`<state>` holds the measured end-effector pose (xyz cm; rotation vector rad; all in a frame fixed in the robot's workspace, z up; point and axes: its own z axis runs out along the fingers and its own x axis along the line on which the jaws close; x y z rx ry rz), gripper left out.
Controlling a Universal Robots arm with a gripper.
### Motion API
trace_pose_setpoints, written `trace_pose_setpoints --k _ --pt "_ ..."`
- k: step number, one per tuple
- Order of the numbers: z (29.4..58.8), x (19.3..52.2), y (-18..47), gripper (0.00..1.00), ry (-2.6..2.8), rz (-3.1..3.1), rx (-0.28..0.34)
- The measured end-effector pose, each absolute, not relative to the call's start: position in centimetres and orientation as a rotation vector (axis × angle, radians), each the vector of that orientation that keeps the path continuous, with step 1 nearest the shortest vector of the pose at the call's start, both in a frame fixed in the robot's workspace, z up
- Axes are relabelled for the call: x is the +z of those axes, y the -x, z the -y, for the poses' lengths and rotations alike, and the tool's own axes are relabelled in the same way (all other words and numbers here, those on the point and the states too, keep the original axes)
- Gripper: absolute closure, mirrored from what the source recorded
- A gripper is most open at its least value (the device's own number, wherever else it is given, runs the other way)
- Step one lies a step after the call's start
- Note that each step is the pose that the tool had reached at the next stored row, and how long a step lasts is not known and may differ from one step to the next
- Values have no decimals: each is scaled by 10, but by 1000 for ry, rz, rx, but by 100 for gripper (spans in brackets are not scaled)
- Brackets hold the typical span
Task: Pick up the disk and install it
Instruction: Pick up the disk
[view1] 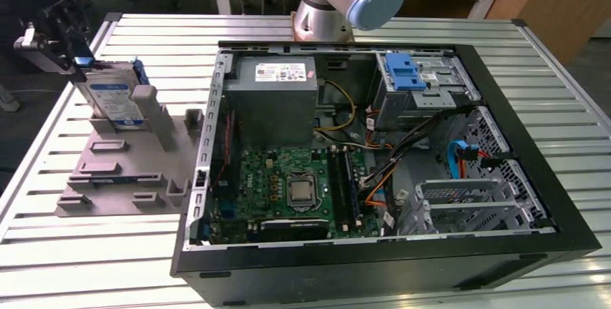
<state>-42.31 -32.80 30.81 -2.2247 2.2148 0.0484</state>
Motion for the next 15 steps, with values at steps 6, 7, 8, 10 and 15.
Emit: trace_pose_setpoints --k 6,7,8,10,15 --pt "327 301 423 49 2224 -2215 49" --pt "326 300 424 49 2224 -2215 49" --pt "326 299 424 49 2224 -2215 49" --pt "326 297 424 49 2224 -2215 49" --pt "325 296 424 49 2224 -2215 49"
